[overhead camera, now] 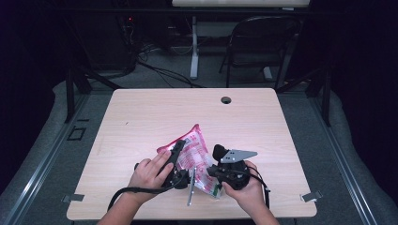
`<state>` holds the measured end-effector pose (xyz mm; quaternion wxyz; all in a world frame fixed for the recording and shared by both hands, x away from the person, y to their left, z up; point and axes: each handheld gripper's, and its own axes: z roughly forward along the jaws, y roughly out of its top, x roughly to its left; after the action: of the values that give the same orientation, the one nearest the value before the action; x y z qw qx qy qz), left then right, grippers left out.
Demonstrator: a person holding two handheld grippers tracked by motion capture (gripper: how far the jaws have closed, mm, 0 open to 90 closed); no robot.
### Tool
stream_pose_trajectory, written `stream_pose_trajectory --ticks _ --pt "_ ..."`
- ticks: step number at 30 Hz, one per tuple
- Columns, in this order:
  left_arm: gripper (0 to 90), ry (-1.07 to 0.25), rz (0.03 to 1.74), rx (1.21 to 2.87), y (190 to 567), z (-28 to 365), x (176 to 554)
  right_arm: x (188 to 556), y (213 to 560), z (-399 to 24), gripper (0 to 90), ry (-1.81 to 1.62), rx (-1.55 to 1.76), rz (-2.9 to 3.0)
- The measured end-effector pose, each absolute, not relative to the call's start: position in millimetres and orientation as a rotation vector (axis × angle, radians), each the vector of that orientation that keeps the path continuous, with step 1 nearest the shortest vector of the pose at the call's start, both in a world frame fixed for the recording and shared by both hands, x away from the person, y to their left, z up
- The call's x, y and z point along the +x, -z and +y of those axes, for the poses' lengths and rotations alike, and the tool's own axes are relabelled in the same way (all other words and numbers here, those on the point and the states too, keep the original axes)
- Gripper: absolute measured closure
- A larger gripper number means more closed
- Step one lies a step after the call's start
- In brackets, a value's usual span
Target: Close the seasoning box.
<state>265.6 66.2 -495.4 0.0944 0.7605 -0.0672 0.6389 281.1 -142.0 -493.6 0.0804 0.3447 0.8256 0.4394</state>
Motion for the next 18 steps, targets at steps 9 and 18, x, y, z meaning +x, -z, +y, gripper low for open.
stream_pose_trajectory --ticks 9,18 --pt "64.5 -1.897 -0.203 2.253 494.4 65.6 265.4 281.0 493.4 -142.4 90.0 -1.312 1.030 2.468" --pt "64.7 -1.894 -0.201 2.253 493.6 65.3 265.3 281.1 493.3 -142.3 90.0 -1.313 1.031 2.467"
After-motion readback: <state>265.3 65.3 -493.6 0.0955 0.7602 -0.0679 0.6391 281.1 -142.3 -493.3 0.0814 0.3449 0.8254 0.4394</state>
